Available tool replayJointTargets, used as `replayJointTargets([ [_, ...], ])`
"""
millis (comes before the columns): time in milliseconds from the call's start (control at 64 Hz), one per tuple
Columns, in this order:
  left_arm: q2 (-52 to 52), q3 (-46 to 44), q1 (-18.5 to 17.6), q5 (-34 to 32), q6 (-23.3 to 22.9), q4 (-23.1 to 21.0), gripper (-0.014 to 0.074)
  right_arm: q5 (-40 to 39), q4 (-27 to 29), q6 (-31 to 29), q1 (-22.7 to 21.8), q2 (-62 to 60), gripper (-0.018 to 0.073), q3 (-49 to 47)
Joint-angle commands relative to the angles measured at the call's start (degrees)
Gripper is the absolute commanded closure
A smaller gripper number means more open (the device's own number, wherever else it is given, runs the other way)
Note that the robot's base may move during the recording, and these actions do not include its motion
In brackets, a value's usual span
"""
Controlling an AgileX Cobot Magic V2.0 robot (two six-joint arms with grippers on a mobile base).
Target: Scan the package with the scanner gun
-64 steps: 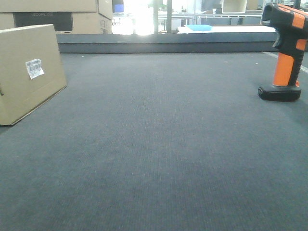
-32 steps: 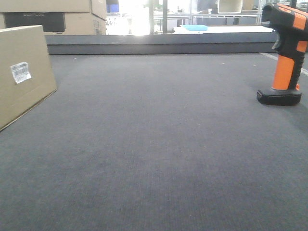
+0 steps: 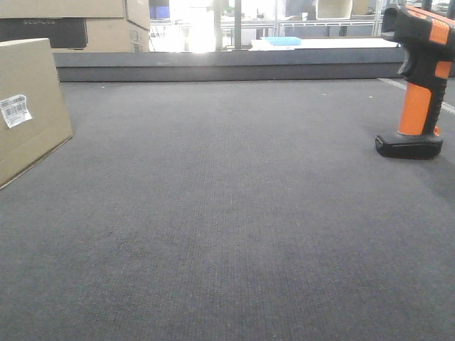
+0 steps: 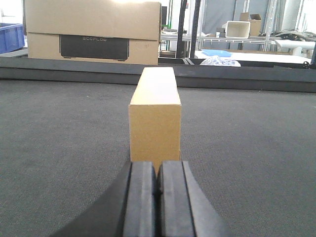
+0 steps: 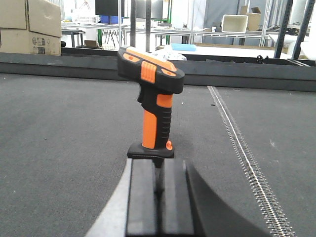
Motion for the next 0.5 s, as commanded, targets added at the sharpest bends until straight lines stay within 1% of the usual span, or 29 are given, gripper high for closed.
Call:
replayJointTargets([
  [0, -0.24, -0.22, 0.12, -0.85, 0.15, -0.37, 0.0708, -0.95, 0.13, -0.19, -0.06, -0.18, 0.0727, 0.01],
  [485, -0.24, -0.22, 0.12, -0.94, 0.15, -0.39, 0.0708, -0.95, 0.13, -0.19, -0.06, -0.18, 0.0727, 0.01],
])
